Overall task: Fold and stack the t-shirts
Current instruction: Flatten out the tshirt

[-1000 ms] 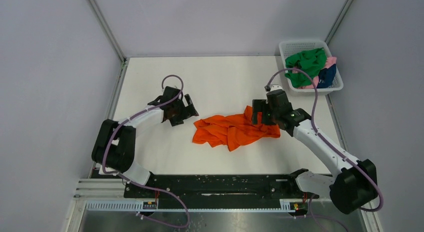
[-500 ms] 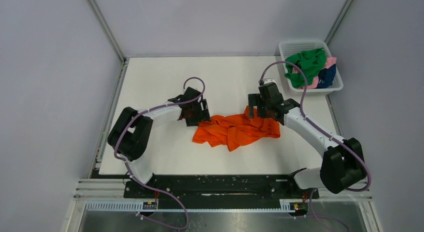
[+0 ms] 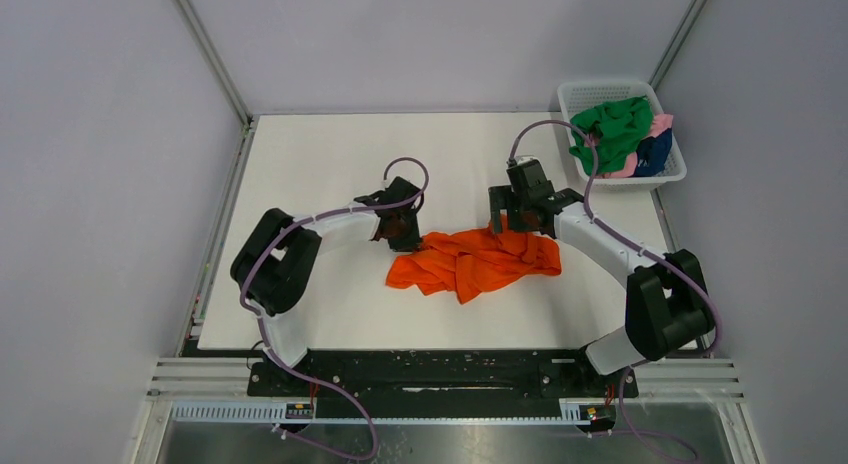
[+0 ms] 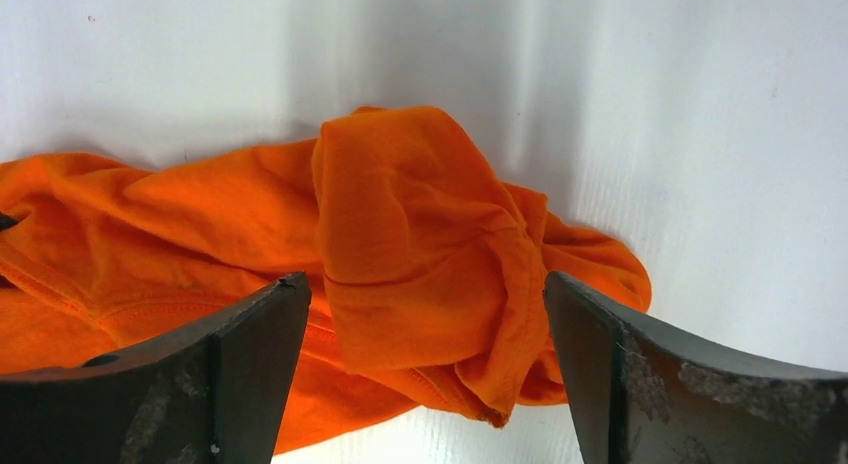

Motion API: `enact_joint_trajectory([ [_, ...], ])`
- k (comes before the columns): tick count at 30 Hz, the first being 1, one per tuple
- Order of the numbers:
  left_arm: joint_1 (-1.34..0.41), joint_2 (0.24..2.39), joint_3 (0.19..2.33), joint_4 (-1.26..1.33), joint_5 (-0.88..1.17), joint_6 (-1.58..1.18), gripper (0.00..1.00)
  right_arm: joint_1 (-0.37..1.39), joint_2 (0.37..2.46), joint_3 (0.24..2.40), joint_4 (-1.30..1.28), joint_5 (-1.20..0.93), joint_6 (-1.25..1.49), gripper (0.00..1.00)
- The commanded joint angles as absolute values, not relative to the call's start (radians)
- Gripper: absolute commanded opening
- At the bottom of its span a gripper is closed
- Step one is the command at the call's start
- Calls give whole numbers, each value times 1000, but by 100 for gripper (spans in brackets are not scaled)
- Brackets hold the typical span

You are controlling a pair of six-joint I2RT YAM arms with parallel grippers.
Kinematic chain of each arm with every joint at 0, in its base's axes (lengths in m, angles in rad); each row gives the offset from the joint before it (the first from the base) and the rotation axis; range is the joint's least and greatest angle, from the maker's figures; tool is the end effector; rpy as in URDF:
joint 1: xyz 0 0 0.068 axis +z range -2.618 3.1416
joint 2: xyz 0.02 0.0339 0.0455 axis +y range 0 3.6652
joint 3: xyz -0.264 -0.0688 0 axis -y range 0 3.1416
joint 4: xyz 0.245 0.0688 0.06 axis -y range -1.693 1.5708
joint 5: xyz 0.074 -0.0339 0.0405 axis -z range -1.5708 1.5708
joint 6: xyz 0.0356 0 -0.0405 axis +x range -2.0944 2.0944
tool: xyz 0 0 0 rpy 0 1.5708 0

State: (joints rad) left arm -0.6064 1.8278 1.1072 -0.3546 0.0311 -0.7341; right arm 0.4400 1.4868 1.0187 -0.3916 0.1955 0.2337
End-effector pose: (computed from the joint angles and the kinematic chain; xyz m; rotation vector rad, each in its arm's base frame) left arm 0.2976 -0.2077 0.1559 -0.1638 2.7300 -0.4631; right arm 0.2876 0.1278 0.2370 -0.1608 2.4046 0.0727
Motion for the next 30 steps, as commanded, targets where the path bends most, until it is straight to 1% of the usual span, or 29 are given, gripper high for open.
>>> enact_joint_trajectory([
  [1,-621,1767,1106,-379,-72,-726,0,447,1534,1092,-344,136,217,94],
  [6,-625,1651,1022,-321,-103,-740,0,464,1595,1104,-298,118,199,91],
  [8,-626,1612,999,-319,-126,-757,0,467,1626,1110,-294,130,205,87],
  [9,-626,1597,989,-320,-131,-764,0,468,1644,1115,-297,144,211,82],
  [12,-626,1543,954,-310,-136,-777,0,468,1685,1129,-302,147,223,65],
  [13,-625,1524,944,-309,-141,-779,0,468,1691,1134,-307,139,224,57],
  [16,-630,1464,920,-309,-157,-775,0,472,1666,1135,-313,141,235,24],
  [18,-637,1418,907,-310,-173,-763,0,475,1601,1112,-298,146,241,9],
  [21,-656,1336,889,-316,-202,-749,0,477,1439,1049,-247,137,256,0],
  [25,-692,1198,874,-330,-260,-718,0,477,1156,947,-148,78,257,0],
  [30,-730,997,885,-353,-335,-661,0,477,881,887,-102,11,256,0],
])
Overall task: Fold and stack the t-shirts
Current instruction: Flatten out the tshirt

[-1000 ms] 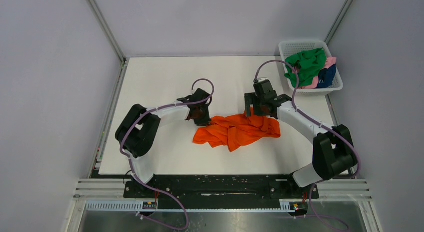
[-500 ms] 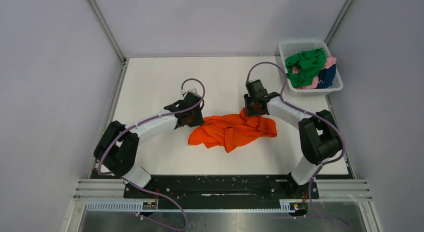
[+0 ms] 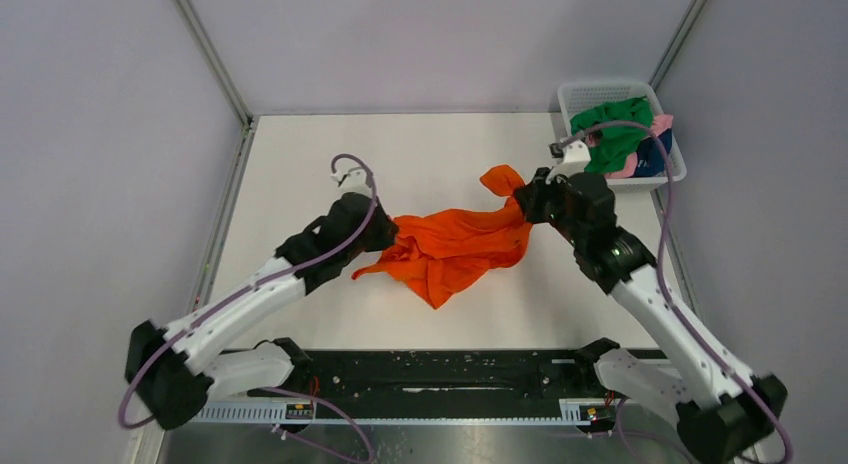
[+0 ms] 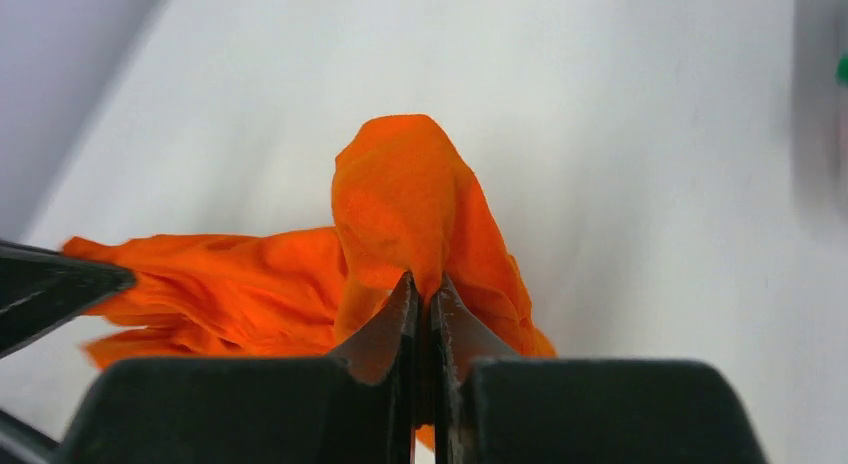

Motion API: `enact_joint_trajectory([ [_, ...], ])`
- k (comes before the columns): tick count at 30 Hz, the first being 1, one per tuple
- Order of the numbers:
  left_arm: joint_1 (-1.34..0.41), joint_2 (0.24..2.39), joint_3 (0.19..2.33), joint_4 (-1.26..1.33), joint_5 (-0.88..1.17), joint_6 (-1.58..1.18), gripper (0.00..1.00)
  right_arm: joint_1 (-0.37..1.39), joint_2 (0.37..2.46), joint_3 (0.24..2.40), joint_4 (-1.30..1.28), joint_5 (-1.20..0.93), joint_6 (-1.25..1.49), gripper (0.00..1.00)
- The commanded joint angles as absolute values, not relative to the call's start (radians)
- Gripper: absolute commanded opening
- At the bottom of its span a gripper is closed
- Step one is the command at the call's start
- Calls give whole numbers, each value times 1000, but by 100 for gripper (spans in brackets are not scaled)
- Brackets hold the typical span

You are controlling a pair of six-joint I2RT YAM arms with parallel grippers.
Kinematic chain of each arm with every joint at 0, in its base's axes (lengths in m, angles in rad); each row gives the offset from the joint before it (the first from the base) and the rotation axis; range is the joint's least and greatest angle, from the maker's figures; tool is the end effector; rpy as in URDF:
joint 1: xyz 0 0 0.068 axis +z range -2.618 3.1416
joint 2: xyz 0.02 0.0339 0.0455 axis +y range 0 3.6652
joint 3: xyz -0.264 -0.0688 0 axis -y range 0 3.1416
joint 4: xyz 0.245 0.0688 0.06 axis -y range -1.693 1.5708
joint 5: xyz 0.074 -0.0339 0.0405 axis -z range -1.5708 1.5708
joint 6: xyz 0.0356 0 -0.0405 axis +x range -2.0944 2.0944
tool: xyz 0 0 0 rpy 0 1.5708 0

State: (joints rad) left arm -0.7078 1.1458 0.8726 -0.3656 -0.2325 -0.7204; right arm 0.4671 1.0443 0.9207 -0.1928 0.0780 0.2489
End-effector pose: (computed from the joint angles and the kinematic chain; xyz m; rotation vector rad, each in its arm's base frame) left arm 0.1956 -0.1566 0.2809 -0.1456 2.2386 -0.5400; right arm 0.2173 0.1065 0.3370 -0.1540 1.9013 0.4146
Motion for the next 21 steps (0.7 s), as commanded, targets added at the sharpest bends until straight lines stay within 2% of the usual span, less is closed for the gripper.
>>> enact_joint_trajectory([
  [1,-733,955,888,-357,-345,-653,0,477,839,890,-108,7,252,0],
  [9,-742,666,911,-366,-369,-614,0,477,614,957,-123,-105,245,0],
  [16,-741,539,1139,-341,-241,-511,0,477,607,1244,-209,-225,267,0],
  [21,-742,531,1333,-334,-107,-461,0,477,634,1465,-259,-268,319,0],
])
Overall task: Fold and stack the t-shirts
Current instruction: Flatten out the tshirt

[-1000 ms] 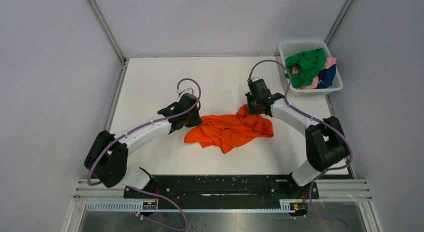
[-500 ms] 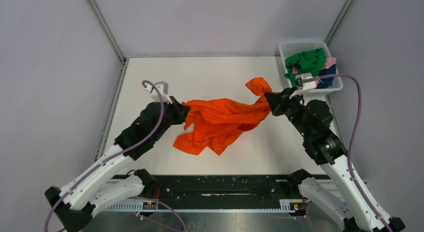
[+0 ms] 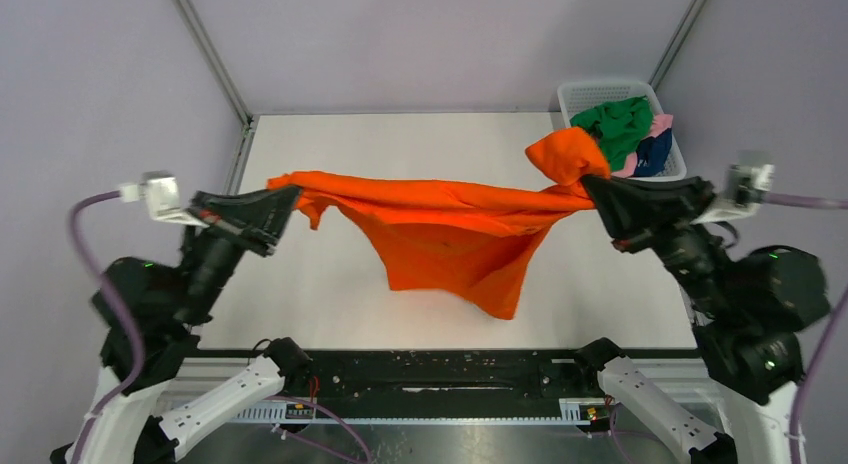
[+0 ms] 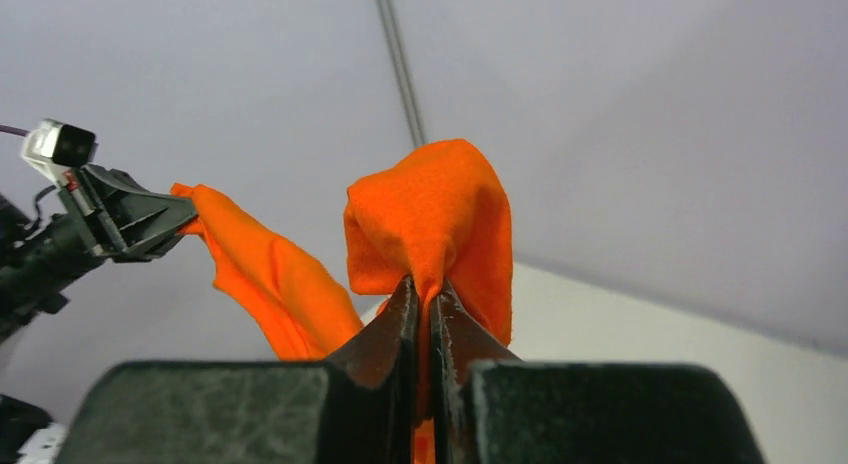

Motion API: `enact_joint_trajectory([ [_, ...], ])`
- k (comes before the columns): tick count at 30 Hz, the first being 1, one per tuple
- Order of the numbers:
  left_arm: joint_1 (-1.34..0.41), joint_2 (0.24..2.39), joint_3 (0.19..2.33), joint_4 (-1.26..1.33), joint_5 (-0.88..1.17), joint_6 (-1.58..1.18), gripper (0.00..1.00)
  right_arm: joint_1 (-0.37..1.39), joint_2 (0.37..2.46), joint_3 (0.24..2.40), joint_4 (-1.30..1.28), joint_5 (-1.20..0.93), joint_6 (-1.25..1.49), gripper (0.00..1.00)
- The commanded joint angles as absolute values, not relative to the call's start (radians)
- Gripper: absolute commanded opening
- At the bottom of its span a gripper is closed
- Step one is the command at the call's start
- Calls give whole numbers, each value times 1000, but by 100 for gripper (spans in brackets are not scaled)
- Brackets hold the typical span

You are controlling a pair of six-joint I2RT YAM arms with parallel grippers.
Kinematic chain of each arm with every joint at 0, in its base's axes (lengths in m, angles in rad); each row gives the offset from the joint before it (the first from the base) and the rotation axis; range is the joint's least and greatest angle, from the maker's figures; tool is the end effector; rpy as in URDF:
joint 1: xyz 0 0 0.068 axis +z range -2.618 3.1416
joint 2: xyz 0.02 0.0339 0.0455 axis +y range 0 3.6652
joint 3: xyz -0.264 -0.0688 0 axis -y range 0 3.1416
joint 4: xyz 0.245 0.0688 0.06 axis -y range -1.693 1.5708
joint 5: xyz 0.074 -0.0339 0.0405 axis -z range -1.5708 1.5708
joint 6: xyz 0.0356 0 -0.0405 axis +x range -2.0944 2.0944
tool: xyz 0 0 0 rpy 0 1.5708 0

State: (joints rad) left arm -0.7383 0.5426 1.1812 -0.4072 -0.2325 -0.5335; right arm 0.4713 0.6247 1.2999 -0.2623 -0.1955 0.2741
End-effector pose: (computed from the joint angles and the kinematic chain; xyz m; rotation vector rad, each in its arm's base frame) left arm 0.0504 -0.0347 0.4689 -0.0618 1.4037 -0.9121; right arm 0.0498 0.0331 0.5116 -0.2941 1.1638 0.7697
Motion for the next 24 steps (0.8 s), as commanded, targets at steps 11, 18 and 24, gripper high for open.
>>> enact_joint_trajectory([
  [11,-740,634,1573,-342,63,-431,0,477,708,1747,-337,-351,339,0],
  [18,-741,697,1543,-355,-177,-439,0,477,747,1686,-377,-160,289,0],
  [24,-739,830,1383,-456,-737,-513,0,477,886,1523,-389,156,247,0],
])
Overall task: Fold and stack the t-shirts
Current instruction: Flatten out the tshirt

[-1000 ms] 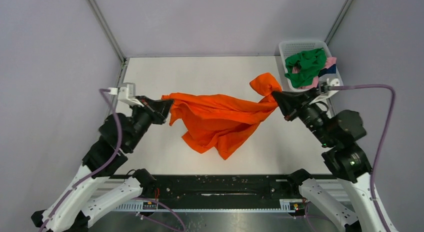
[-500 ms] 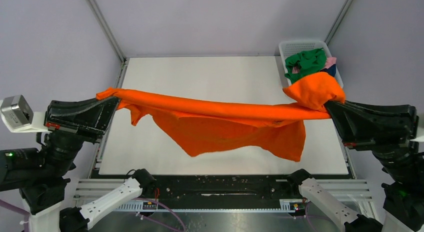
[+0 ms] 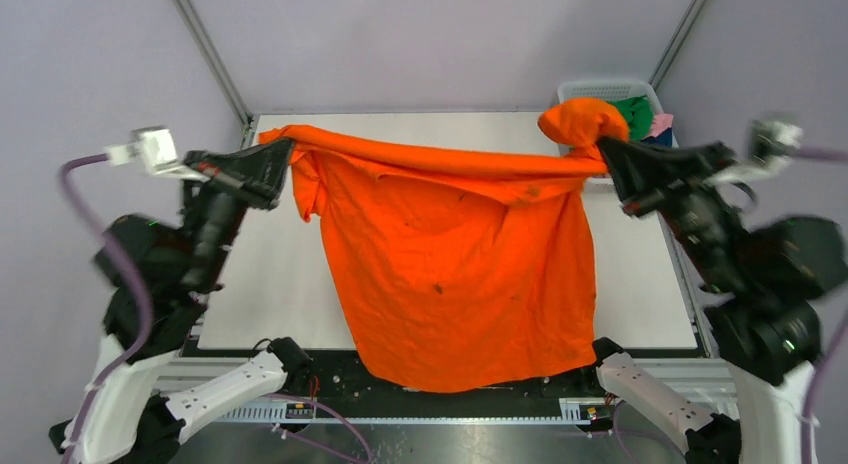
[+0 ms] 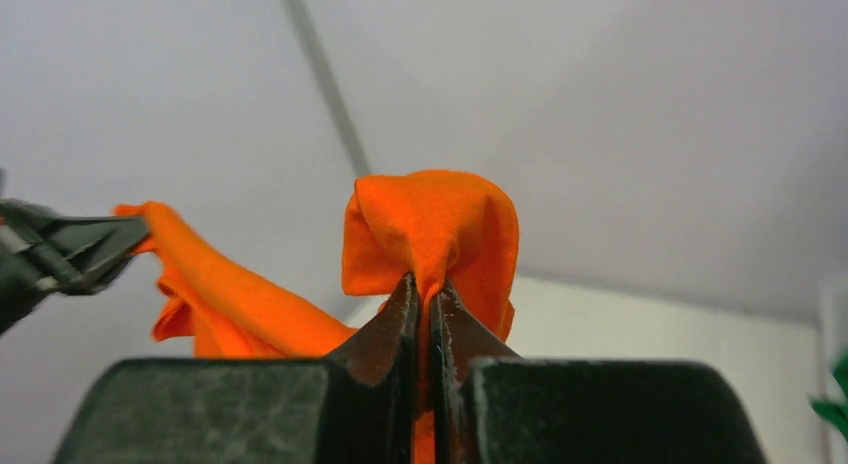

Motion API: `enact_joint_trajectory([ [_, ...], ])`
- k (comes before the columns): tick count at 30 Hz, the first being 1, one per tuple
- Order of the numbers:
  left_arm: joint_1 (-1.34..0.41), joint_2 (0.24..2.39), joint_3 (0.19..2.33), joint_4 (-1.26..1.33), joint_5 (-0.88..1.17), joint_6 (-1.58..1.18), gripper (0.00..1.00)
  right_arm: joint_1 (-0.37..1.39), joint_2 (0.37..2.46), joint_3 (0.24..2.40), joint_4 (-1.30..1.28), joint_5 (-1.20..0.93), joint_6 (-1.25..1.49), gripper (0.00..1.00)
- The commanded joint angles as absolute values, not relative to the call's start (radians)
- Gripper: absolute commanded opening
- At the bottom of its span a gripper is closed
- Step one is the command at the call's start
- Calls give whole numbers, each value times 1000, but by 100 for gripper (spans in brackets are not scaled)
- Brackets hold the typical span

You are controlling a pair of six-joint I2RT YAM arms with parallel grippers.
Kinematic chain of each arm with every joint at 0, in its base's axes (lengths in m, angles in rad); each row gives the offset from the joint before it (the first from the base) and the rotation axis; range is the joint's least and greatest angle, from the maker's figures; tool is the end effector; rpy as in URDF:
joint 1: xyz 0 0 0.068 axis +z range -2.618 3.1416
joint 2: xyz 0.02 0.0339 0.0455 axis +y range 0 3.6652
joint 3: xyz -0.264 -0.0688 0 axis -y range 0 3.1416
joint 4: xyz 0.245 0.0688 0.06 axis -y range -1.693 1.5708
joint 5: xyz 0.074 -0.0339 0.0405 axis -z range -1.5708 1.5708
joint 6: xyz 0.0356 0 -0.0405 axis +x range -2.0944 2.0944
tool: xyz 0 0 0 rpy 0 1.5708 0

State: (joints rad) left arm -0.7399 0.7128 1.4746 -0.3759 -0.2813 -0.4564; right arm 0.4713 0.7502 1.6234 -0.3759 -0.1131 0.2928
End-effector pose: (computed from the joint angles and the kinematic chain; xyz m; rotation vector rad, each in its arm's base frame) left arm 0.0483 -0.0307 0.5394 -0.0817 1.2448 -0.8785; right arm 0.0288 0.0192 0.5720 -0.2025 1.0873 0.7477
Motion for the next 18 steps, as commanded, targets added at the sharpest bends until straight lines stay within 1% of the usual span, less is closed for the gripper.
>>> enact_joint_trajectory([
  [1,-725,868,1351,-491,-835,-553,0,477,934,1489,-384,218,244,0],
  [2,-687,920,1323,-529,-869,-602,0,476,985,1455,-370,283,243,0],
  [3,-609,975,1292,-576,-815,-659,0,474,1055,1417,-348,338,242,0],
  [4,-476,1050,1261,-612,-661,-708,0,468,1130,1398,-331,376,243,0],
  [5,-392,1116,1227,-615,-557,-744,0,459,1212,1391,-316,379,247,0],
  [6,-325,1179,1198,-613,-494,-764,0,449,1305,1391,-301,362,256,0],
  [7,-282,1249,1182,-611,-462,-775,4,438,1399,1402,-285,331,266,4],
  [8,-259,1314,1177,-612,-448,-778,19,428,1492,1424,-277,300,275,11],
  [9,-247,1372,1177,-610,-448,-777,37,421,1588,1462,-288,285,292,20],
  [10,-242,1420,1183,-610,-446,-773,56,417,1669,1508,-308,280,307,33],
  [11,-239,1455,1190,-611,-443,-772,77,412,1748,1561,-346,284,324,45],
  [12,-239,1479,1196,-609,-442,-768,93,409,1810,1618,-389,290,337,68],
  [13,-239,1490,1203,-608,-442,-762,98,408,1874,1661,-440,297,343,95],
  [14,-239,1493,1207,-607,-445,-756,99,408,1899,1692,-461,299,345,99],
  [16,-239,1480,1205,-594,-443,-740,99,408,1897,1697,-462,290,346,99],
  [18,-239,1461,1198,-579,-412,-723,99,409,1853,1634,-433,272,347,100],
])
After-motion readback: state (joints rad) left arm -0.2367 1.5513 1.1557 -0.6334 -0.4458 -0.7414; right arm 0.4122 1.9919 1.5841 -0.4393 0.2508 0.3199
